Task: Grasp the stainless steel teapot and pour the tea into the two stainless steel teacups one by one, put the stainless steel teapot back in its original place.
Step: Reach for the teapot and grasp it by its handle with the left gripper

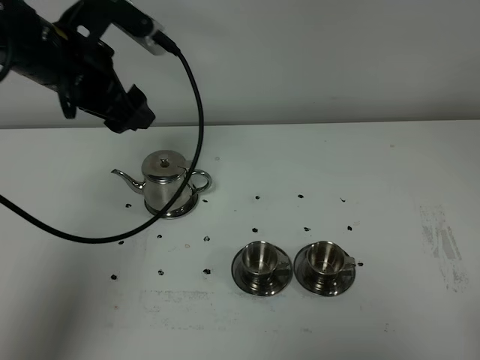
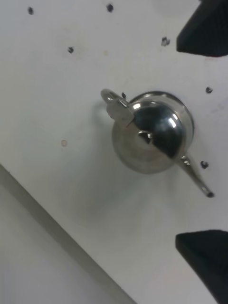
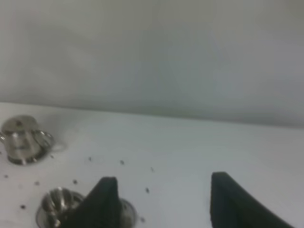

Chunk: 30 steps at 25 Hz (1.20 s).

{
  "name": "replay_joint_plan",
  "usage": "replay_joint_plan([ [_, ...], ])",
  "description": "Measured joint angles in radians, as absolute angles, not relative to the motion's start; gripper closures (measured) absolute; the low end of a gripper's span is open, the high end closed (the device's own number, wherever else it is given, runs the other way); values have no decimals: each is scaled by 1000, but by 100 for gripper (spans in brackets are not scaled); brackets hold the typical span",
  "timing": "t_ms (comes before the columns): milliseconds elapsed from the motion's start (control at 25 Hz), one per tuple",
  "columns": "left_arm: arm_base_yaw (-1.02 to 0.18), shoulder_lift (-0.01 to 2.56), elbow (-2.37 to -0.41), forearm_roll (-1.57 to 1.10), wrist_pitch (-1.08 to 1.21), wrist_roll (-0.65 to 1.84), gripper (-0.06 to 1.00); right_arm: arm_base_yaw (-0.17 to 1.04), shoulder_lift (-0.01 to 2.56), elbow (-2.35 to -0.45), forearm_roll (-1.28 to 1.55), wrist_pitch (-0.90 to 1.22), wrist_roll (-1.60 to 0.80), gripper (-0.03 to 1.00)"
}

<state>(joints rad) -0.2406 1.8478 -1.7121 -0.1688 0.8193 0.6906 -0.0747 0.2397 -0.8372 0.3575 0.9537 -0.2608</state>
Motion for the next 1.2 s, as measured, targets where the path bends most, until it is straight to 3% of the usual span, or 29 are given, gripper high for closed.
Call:
replay_joint_plan([
  [280, -309, 1929, -1754, -116, 750, 727, 23, -75, 106, -783, 165, 1080, -92, 53],
  [800, -312, 2230, -2210, -115, 949, 738, 23, -75, 45, -567, 58, 1098, -53, 53],
  [1200, -344, 2361, -2354, -109, 1017, 744, 23, -75, 43, -520, 0, 1115, -22, 59],
])
